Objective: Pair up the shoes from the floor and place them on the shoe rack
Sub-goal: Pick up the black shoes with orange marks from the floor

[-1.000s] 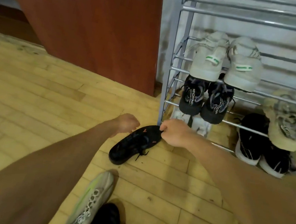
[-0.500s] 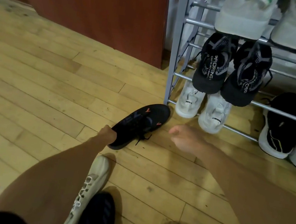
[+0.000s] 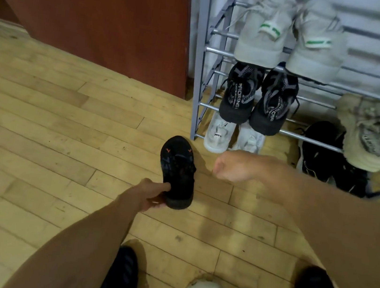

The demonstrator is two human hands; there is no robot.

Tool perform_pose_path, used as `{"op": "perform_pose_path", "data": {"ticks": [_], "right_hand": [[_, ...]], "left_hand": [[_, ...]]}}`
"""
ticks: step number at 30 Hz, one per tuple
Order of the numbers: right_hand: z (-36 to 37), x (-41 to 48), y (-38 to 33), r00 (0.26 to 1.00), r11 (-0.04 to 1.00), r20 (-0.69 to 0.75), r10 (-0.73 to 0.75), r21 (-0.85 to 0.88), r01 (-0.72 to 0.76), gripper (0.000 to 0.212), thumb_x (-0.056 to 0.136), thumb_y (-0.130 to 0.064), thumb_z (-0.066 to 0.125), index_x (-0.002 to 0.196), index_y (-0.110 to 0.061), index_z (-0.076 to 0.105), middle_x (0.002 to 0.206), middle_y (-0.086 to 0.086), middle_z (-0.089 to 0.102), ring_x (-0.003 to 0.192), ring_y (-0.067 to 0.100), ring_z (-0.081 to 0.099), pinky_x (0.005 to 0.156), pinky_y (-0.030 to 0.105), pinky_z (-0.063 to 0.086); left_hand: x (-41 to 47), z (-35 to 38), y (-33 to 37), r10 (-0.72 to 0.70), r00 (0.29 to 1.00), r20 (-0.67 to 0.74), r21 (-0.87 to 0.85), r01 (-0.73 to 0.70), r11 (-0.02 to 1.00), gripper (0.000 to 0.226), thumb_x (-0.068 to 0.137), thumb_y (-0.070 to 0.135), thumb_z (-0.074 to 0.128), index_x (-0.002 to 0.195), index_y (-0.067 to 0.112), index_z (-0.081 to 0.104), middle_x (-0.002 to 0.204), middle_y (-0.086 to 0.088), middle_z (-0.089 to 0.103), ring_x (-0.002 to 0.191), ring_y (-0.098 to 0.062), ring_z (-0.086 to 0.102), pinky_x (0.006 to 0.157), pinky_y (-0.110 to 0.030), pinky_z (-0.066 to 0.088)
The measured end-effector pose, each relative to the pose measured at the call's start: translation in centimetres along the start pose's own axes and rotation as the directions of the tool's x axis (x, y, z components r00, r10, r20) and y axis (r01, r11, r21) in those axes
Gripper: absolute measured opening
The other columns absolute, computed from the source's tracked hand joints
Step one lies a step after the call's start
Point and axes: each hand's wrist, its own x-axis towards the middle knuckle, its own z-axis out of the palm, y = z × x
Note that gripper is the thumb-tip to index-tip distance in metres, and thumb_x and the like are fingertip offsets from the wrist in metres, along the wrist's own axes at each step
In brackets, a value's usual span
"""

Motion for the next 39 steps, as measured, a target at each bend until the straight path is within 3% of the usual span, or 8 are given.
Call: {"op": "perform_pose_path", "data": {"ticks": [3,6,10,14,18,25,30,39], "right_hand": [[-1.9,-4.1,1.2,0.999,0.998,-0.028,0.03,-0.053,-0.031,0.034,0.095,-0.021,0.047,0.121,-0.008,0.064,0.132,0.016,0.06,0.121,0.034,0.058,0.102,0.046,0.049],[-3.0,-8.7,2.3,0.995,0.998,-0.086,0.056,-0.006,-0.057,0.036,0.095,-0.02,0.046,0.122,-0.003,0.062,0.133,0.023,0.058,0.121,0.042,0.057,0.102,0.05,0.048],[-3.0,-15.1,3.6,0.982,0.992,-0.156,0.107,0.084,-0.095,0.034,0.095,-0.016,0.044,0.114,0.004,0.062,0.108,0.026,0.066,0.079,0.028,0.056,0.071,0.035,0.048],[-1.9,-19.7,5.7,0.933,0.954,-0.303,0.193,0.279,-0.107,0.014,0.096,-0.021,0.048,0.097,-0.012,0.059,0.085,0.008,0.058,0.064,0.02,0.052,0.067,0.034,0.047],[-0.6,-22.6,7.8,0.938,0.859,-0.242,0.248,0.503,-0.098,0.017,0.101,-0.02,0.041,0.088,-0.017,0.051,0.077,0.008,0.046,0.047,0.015,0.037,0.048,0.025,0.035],[3.0,-25.3,10.5,0.905,0.645,-0.237,0.354,0.762,-0.052,0.055,0.096,-0.049,0.045,0.126,-0.004,0.054,0.114,0.012,0.061,0.077,0.024,0.062,0.069,0.033,0.053],[4.6,-27.6,13.6,0.876,0.281,-0.3,0.378,0.938,0.2,0.034,0.097,-0.03,0.054,0.119,-0.004,0.059,0.108,0.011,0.064,0.083,0.023,0.062,0.065,0.034,0.053],[8.9,-31.1,21.2,0.823,0.186,-0.284,0.492,0.958,0.22,0.033,0.098,-0.023,0.054,0.128,-0.012,0.055,0.116,0.006,0.06,0.089,0.018,0.059,0.065,0.029,0.05]], "left_hand": [[-3.6,0.7,2.3,0.041,0.995,0.089,-0.191,-0.024,0.981,0.026,0.09,0.016,0.062,0.106,-0.004,0.056,0.082,-0.017,0.061,0.067,-0.024,0.057,0.053,-0.03,0.049],[-7.5,1.4,4.4,0.101,0.982,0.16,-0.126,-0.081,0.989,0.024,0.088,0.013,0.063,0.107,-0.002,0.058,0.087,-0.016,0.063,0.072,-0.023,0.06,0.045,-0.024,0.054],[-13.6,3.7,7.7,0.219,0.95,0.224,-0.017,-0.221,0.975,0.011,0.087,0.007,0.062,0.091,-0.003,0.06,0.094,-0.019,0.064,0.075,-0.025,0.061,0.055,-0.031,0.059],[-18.9,6.9,10.1,0.265,0.914,0.307,-0.051,-0.262,0.964,0.007,0.09,0.006,0.059,0.095,0.002,0.056,0.087,-0.014,0.063,0.076,-0.023,0.062,0.054,-0.032,0.06],[-22.5,9.4,9.7,0.232,0.91,0.344,0.075,-0.273,0.959,0.014,0.089,0.005,0.06,0.101,0.0,0.054,0.091,-0.017,0.062,0.08,-0.028,0.063,0.061,-0.037,0.059],[-27.7,14.8,10.1,0.163,0.811,0.562,0.367,-0.422,0.829,0.012,0.092,0.007,0.054,0.099,-0.001,0.059,0.089,-0.018,0.065,0.081,-0.024,0.063,0.068,-0.028,0.058],[-30.9,19.9,11.2,0.128,0.798,0.589,0.483,-0.474,0.736,0.028,0.094,0.009,0.053,0.116,-0.008,0.055,0.091,-0.02,0.066,0.082,-0.025,0.065,0.072,-0.032,0.058],[-33.3,30.8,8.4,0.116,0.823,0.555,0.563,-0.475,0.677,0.046,0.095,0.004,0.05,0.14,-0.001,0.04,0.139,-0.021,0.051,0.125,-0.034,0.054,0.09,-0.04,0.047]]}}
